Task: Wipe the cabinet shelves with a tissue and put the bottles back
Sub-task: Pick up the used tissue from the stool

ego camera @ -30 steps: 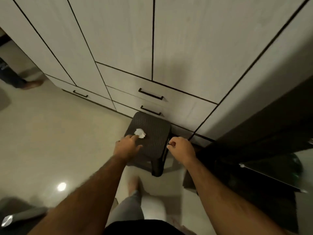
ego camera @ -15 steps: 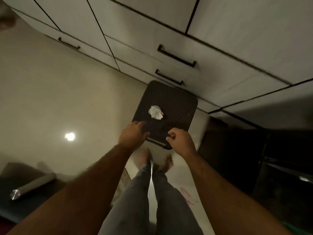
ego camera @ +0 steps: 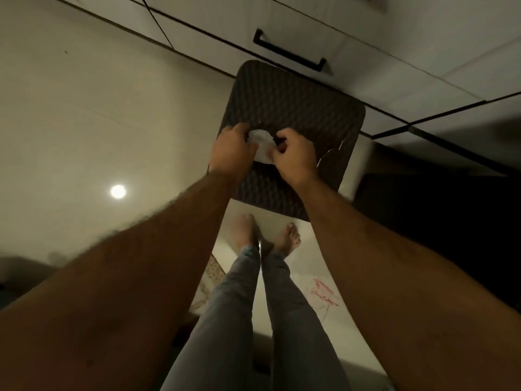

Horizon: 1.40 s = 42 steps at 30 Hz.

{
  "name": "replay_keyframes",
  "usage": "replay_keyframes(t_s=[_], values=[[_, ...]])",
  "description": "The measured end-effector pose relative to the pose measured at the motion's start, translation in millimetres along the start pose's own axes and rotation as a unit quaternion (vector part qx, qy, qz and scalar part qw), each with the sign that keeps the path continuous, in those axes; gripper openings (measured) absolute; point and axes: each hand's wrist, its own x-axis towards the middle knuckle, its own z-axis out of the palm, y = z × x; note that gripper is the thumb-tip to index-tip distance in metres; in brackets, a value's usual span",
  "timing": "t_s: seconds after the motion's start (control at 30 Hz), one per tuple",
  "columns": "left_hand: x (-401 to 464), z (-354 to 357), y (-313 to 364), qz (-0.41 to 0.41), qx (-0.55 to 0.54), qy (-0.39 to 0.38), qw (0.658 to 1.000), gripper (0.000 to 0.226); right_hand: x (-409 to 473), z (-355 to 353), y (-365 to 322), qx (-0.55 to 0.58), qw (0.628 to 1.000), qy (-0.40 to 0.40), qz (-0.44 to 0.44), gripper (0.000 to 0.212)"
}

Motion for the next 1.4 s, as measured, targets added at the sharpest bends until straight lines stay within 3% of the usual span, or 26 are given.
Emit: replay_keyframes(t_s=[0.17, 0.47, 0.6, 0.67, 0.8, 0.93, 1.23, 1.4], values=[[-5.5, 3.0, 6.9, -0.003, -0.044, -0.005, 0.999, 0.022, -5.7, 1.8, -1.3, 0.020, 0.999, 0.029, -0.005, 0.011], [-80.6, -45.0, 93.0, 0.047, -0.216, -0.092, 0.971, 0.018, -102.1, -108.6, -14.5, 0.213, 0.973, 0.057, 0.071, 0.003], [-125.5, -57.9, 148.1, 0.068, -0.283, -0.093, 0.952, 0.016, -158.5, -166.7, -18.0, 0.291, 0.950, 0.091, 0.064, 0.014], [-149.9, -58.9, 173.7, 0.079, -0.305, -0.098, 0.944, 0.018, -189.7, -190.6, -15.1, 0.319, 0.939, 0.116, 0.059, 0.009], [-208.5, -55.6, 214.7, 0.128, -0.301, -0.116, 0.938, 0.022, -260.3, -231.1, -0.6, 0.368, 0.916, 0.152, 0.052, 0.018], [-292.7, -31.6, 257.1, 0.156, -0.305, -0.145, 0.928, 0.012, -352.1, -269.9, 36.0, 0.414, 0.889, 0.195, 0.039, 0.017], [-459.1, 60.2, 367.9, 0.254, -0.218, -0.253, 0.908, 0.009, -526.3, -337.1, 167.5, 0.544, 0.777, 0.311, 0.058, 0.012], [-499.8, 106.7, 420.0, 0.289, -0.194, -0.293, 0.891, 0.009, -565.5, -366.0, 226.6, 0.563, 0.741, 0.357, 0.076, 0.017]])
